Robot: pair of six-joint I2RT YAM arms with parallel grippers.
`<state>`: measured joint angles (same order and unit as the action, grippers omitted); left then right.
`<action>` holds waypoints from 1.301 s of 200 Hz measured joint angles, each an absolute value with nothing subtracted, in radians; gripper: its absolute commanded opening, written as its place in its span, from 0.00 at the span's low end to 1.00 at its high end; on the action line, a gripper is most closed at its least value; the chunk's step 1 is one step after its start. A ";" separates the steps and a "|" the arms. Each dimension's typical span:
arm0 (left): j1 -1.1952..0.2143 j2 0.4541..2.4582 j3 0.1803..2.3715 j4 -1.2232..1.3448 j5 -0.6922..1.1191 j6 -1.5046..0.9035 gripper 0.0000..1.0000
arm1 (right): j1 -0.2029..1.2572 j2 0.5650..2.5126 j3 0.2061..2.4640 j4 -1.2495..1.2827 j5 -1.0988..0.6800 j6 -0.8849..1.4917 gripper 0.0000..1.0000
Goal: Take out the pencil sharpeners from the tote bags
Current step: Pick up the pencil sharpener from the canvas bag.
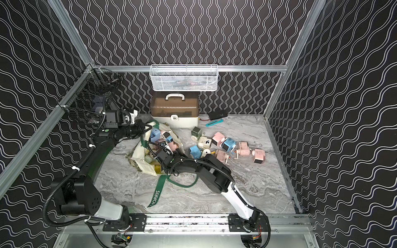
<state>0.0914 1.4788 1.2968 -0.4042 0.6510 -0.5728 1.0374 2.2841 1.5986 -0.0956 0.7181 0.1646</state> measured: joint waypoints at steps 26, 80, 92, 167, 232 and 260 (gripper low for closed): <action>0.091 1.479 1.297 -0.404 0.651 -0.573 0.00 | 1.039 2.205 1.534 -0.089 0.681 0.167 0.61; 0.092 1.479 1.297 -0.404 0.651 -0.573 0.00 | 1.039 2.079 1.419 -0.093 0.579 0.201 0.58; 0.092 1.479 1.297 -0.404 0.651 -0.573 0.00 | 1.039 2.057 1.397 -0.096 0.546 0.211 0.57; 0.092 1.479 1.297 -0.404 0.651 -0.573 0.00 | 1.049 1.847 1.255 -0.128 0.319 0.289 0.56; 0.092 1.479 1.297 -0.404 0.650 -0.573 0.00 | 1.049 1.605 1.095 -0.144 0.221 0.351 0.56; 0.092 1.479 1.297 -0.404 0.650 -0.573 0.00 | 1.049 1.483 1.025 -0.164 0.227 0.378 0.56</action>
<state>0.0921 1.4788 1.2968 -0.4042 0.6502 -0.5728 1.0489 1.4834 1.0252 -0.1642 0.2272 0.3782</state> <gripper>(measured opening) 0.060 0.790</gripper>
